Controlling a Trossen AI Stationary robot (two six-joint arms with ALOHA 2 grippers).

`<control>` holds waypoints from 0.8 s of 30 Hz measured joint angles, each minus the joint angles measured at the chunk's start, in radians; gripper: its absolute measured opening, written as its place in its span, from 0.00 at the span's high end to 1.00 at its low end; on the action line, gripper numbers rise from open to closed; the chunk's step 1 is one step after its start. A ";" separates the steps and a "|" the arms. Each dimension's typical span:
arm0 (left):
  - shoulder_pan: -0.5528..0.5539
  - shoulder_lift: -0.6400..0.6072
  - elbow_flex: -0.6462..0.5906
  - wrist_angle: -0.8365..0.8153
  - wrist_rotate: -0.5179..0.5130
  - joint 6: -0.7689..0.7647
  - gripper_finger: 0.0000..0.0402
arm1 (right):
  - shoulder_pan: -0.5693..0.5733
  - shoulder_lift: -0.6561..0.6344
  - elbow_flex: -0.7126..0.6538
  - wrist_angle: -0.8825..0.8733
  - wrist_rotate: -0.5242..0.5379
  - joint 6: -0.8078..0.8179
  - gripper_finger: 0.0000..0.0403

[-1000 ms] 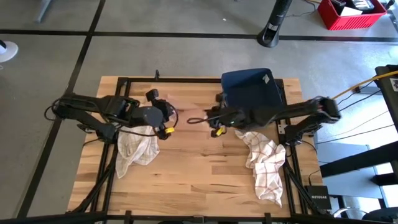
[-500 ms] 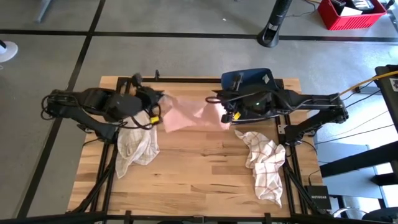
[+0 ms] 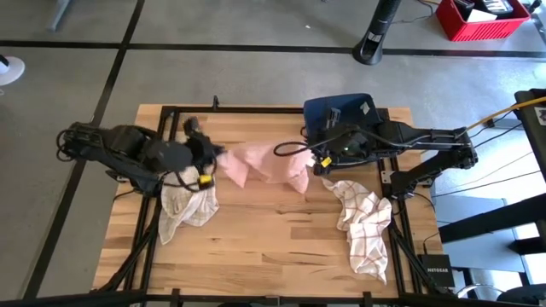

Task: Fold towel
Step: Fold the pink towel

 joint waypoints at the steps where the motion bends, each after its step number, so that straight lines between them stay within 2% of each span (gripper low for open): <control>1: -0.013 0.006 -0.017 -0.004 0.007 -0.021 1.00 | 0.007 0.003 0.000 -0.017 -0.032 0.031 0.97; 4: -0.050 0.029 -0.061 -0.049 0.023 -0.110 0.99 | 0.044 0.025 0.000 -0.039 -0.099 0.092 0.97; 8: -0.093 0.057 -0.129 -0.087 0.026 -0.233 0.99 | 0.105 0.068 -0.044 -0.003 -0.115 0.113 0.97; 17: -0.153 0.081 -0.307 -0.097 0.061 -0.503 0.99 | 0.163 0.194 -0.276 0.226 -0.116 0.206 0.97; 21: -0.158 0.081 -0.385 -0.094 0.094 -0.567 0.99 | 0.167 0.272 -0.343 0.325 -0.160 0.275 0.96; 24: -0.158 0.081 -0.417 -0.092 0.109 -0.585 0.99 | 0.167 0.320 -0.325 0.270 -0.166 0.258 0.96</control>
